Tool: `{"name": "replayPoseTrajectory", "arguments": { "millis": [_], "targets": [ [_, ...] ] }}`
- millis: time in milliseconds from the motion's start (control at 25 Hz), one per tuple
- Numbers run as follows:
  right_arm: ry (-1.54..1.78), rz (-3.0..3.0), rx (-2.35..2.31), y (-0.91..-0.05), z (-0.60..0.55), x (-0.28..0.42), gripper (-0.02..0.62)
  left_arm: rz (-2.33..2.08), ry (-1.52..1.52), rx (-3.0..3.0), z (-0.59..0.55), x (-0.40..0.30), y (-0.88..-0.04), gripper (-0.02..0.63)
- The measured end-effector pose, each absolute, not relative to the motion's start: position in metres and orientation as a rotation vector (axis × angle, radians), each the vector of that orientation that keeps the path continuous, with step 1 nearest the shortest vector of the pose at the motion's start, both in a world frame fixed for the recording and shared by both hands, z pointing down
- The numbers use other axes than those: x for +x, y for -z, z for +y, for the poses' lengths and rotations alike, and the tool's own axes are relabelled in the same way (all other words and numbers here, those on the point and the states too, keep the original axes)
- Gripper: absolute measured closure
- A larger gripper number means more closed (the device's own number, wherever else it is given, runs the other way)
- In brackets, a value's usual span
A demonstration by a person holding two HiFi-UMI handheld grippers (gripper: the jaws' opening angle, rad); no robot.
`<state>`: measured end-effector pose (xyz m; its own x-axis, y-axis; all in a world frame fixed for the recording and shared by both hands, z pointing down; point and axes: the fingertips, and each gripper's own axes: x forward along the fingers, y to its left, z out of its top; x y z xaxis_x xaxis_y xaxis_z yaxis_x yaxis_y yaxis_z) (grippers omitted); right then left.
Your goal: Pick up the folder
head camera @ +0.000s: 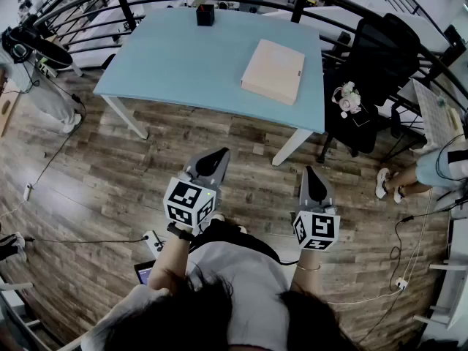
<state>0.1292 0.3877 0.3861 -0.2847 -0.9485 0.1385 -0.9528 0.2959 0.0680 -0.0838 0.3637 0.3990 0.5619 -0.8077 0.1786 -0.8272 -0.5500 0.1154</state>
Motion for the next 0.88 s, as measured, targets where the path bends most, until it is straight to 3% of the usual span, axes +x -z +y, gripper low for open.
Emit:
{"name": "replayPoseTrajectory", "arguments": {
  "millis": [440,880],
  "targets": [
    [-0.066,-2.471,1.748,-0.385,0.375,0.134,0.585,-1.390,-0.063,2.616,0.352,-0.075,-0.393,0.548],
    [-0.154,-2.485,1.722,-0.400,0.274,0.112,0.484,-1.358,-0.062,2.619,0.243,-0.091,-0.400,0.545]
  ]
}}
